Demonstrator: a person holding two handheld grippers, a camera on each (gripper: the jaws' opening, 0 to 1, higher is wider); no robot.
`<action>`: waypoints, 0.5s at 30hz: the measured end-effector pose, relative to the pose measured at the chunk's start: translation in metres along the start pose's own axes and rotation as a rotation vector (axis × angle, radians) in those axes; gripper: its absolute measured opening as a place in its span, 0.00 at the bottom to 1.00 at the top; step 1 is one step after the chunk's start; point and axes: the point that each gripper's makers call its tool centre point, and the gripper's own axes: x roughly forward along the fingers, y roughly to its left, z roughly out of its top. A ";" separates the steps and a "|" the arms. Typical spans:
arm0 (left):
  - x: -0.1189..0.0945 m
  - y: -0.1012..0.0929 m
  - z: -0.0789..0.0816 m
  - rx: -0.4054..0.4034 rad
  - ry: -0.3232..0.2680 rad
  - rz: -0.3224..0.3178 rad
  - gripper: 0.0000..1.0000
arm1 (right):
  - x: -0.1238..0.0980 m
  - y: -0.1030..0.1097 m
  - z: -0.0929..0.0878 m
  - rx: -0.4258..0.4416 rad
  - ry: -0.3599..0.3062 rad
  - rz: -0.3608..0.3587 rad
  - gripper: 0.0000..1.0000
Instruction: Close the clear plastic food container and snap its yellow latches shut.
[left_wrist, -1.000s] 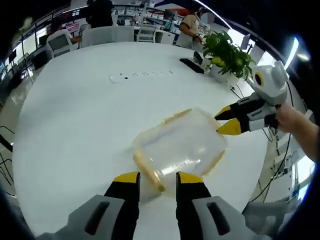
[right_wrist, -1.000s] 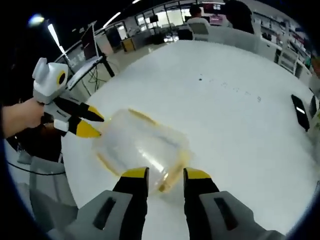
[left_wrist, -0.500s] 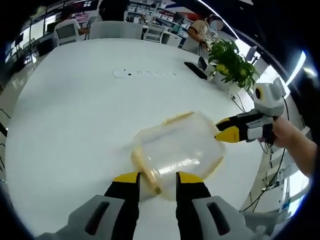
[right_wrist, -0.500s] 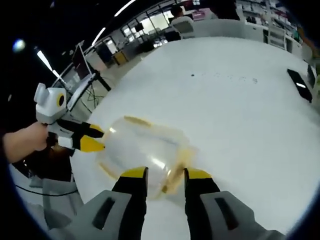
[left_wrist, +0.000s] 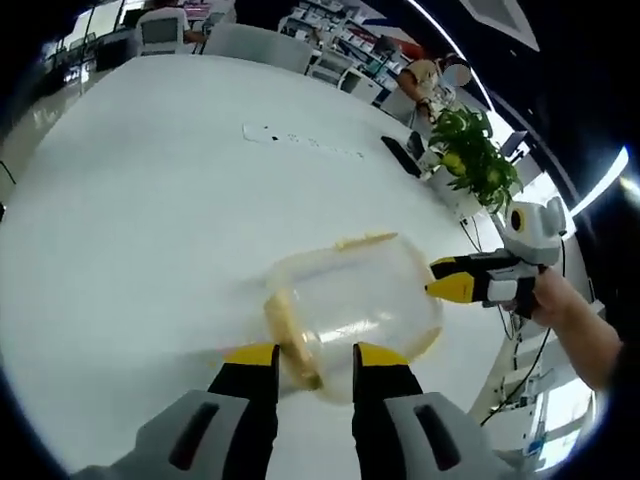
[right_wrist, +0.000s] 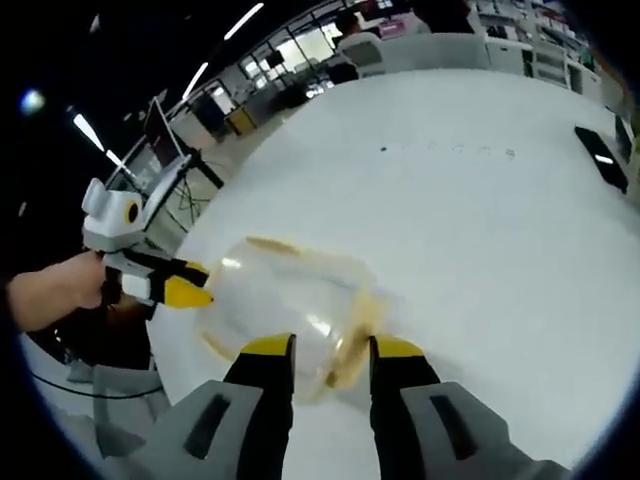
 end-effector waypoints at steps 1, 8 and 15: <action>0.000 0.001 0.000 -0.009 -0.001 -0.005 0.21 | 0.000 0.000 0.000 0.004 -0.001 0.001 0.26; 0.001 0.000 -0.001 -0.012 0.001 -0.019 0.20 | -0.001 0.005 -0.005 0.037 0.018 0.006 0.24; 0.000 0.000 -0.003 -0.063 0.036 -0.035 0.16 | -0.009 0.011 0.005 0.067 0.001 0.007 0.22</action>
